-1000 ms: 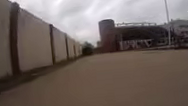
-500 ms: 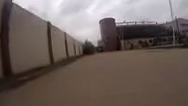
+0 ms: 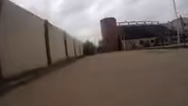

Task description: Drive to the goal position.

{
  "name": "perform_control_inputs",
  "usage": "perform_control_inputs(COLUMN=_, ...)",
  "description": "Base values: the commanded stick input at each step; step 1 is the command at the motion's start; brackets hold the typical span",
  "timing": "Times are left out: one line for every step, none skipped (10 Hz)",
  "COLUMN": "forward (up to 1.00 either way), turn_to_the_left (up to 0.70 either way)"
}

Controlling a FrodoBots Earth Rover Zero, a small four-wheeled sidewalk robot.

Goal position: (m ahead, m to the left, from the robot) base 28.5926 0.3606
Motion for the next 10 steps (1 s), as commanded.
perform_control_inputs(forward=1.0, turn_to_the_left=0.0)
perform_control_inputs(forward=1.0, turn_to_the_left=0.0)
perform_control_inputs(forward=1.0, turn_to_the_left=0.0)
perform_control_inputs(forward=1.0, turn_to_the_left=0.0)
perform_control_inputs(forward=1.0, turn_to_the_left=0.0)
perform_control_inputs(forward=1.0, turn_to_the_left=0.0)
perform_control_inputs(forward=1.0, turn_to_the_left=0.0)
perform_control_inputs(forward=1.0, turn_to_the_left=0.0)
perform_control_inputs(forward=1.0, turn_to_the_left=0.0)
perform_control_inputs(forward=1.0, turn_to_the_left=0.0)
